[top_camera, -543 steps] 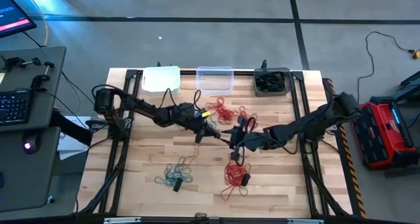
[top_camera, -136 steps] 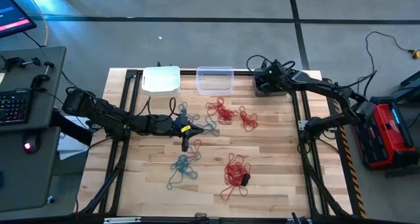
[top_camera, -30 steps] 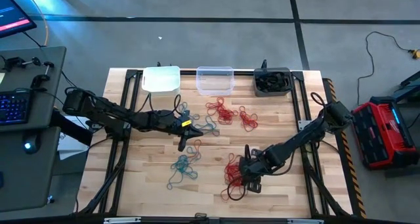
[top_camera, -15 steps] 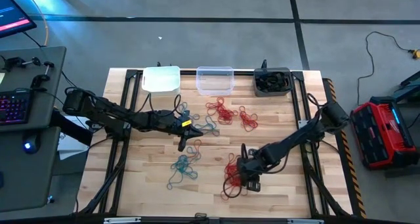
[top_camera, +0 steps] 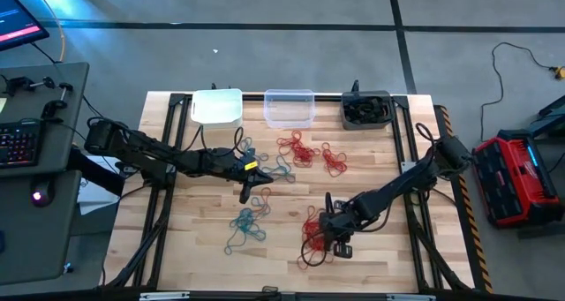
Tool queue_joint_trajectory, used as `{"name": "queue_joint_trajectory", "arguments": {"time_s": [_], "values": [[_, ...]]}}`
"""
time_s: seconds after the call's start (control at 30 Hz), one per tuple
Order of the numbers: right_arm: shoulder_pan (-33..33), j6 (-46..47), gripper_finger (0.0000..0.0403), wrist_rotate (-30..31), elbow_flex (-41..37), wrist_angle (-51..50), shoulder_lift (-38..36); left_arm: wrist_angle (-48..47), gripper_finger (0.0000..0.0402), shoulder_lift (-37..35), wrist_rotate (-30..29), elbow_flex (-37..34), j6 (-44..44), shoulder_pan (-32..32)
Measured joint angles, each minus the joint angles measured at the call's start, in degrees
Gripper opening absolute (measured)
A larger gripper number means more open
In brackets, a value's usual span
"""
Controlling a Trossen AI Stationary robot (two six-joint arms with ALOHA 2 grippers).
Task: Sort rubber bands into baskets
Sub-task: Put the black rubber band into the black bin
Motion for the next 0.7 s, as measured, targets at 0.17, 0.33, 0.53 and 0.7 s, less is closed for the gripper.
{"name": "queue_joint_trajectory", "arguments": {"time_s": [0.17,0.33,0.53,0.7], "values": [[0.3,-0.3,0.0005,0.6,0.0,-0.3,-3.7,-0.1,0.001,0.0,0.0,0.0,0.0,-0.1],[-0.2,-6.3,0.0002,7.7,0.0,-1.9,-10.0,0.3,0.001,0.0,0.0,0.0,0.0,0.1],[-6.2,-11.8,0.0001,21.1,0.1,-9.3,-18.2,0.3,0.001,0.0,0.0,0.0,0.0,0.1],[-16.8,-9.6,0.0001,37.3,0.1,-19.8,-23.0,0.4,0.001,0.0,0.0,0.0,0.0,0.0]]}}
